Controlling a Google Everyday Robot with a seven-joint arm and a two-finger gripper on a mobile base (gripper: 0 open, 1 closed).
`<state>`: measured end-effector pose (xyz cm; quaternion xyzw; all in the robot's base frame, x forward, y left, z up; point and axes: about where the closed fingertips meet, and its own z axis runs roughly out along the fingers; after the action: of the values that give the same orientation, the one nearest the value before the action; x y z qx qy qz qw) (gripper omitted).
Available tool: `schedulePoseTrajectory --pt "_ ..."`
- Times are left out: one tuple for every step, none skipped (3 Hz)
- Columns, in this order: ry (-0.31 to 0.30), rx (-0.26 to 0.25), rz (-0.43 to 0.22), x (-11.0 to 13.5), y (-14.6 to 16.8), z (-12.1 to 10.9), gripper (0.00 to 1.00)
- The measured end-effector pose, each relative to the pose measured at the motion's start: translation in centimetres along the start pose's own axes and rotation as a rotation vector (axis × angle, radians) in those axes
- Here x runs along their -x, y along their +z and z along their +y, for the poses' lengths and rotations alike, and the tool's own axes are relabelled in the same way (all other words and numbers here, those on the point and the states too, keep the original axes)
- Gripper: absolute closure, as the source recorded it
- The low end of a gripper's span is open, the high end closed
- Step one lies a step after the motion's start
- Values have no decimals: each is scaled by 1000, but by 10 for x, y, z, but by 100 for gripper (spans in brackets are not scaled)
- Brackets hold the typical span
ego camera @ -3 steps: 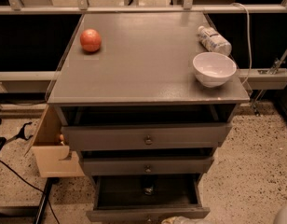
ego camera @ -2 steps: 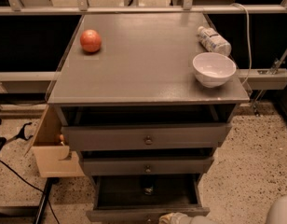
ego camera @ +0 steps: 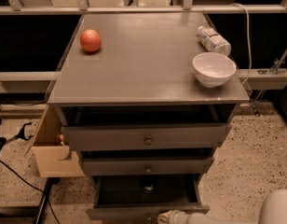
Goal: Close bottom drawer
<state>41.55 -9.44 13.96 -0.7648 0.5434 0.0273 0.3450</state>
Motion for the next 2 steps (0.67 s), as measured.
schedulePoseTrajectory --pt "-12 10 0 1 8 -5 100" --pt "-20 0 -7 -2 11 -11 100"
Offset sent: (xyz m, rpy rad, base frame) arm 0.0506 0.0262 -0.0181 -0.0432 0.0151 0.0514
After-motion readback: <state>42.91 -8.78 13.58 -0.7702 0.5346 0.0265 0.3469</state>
